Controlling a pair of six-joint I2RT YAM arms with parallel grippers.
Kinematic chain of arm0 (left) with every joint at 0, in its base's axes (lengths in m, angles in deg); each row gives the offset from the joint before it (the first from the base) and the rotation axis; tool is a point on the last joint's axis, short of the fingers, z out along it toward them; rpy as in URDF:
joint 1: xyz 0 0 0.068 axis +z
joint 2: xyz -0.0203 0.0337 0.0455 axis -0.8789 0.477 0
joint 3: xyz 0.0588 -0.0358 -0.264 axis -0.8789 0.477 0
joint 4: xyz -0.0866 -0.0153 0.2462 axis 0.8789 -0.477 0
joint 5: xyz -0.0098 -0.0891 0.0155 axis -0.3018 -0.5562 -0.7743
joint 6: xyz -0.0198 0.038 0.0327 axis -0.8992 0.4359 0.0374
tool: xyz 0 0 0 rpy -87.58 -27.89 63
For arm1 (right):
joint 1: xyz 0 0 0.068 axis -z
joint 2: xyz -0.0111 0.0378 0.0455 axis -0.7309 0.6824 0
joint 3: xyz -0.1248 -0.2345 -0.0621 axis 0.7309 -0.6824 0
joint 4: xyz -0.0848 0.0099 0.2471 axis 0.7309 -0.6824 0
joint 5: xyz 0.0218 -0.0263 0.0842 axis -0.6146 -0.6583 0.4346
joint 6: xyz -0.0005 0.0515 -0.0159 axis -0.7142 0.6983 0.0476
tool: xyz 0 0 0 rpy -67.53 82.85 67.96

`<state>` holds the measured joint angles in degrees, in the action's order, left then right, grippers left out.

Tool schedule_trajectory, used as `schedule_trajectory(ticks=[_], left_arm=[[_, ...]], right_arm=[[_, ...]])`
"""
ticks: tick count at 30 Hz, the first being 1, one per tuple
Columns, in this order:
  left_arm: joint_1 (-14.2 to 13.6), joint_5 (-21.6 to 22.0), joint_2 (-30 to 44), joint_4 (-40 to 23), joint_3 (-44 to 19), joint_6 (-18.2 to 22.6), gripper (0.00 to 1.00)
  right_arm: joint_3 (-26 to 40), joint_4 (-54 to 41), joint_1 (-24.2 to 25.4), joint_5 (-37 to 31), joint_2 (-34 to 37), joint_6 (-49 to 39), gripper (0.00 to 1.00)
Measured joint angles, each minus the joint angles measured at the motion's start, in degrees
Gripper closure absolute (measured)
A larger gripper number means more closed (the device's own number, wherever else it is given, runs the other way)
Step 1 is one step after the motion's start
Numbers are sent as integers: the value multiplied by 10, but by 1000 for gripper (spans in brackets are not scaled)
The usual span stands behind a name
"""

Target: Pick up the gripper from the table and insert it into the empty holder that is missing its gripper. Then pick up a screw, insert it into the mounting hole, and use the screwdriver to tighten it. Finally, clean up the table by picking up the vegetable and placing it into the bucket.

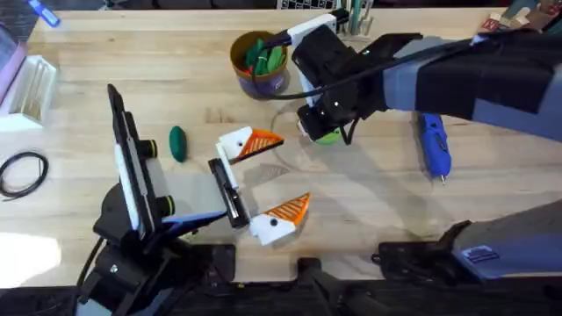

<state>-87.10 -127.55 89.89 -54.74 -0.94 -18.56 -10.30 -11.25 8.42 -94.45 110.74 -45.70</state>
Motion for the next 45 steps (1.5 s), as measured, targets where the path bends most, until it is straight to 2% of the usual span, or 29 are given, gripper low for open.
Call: schedule_trajectory(ticks=[7,14,18,22,26,32,45], left_arm=[[0,0,0,0,0,0,15],[0,0,0,0,0,0,15],[0,0,0,0,0,0,15],[0,0,0,0,0,0,15],[0,0,0,0,0,0,15],[0,0,0,1,0,-9,15],[0,0,0,0,0,-46,16]], right_arm=[[38,-85,0,-19,-6,-17,995],[175,-206,-1,-26,-51,-53,995],[262,-263,-6,13,-74,-80,995],[318,-282,-23,78,-84,-91,995],[335,-280,-60,116,-85,-94,995],[335,-267,-117,137,-85,-96,995],[335,-255,-160,140,-58,-89,995]])
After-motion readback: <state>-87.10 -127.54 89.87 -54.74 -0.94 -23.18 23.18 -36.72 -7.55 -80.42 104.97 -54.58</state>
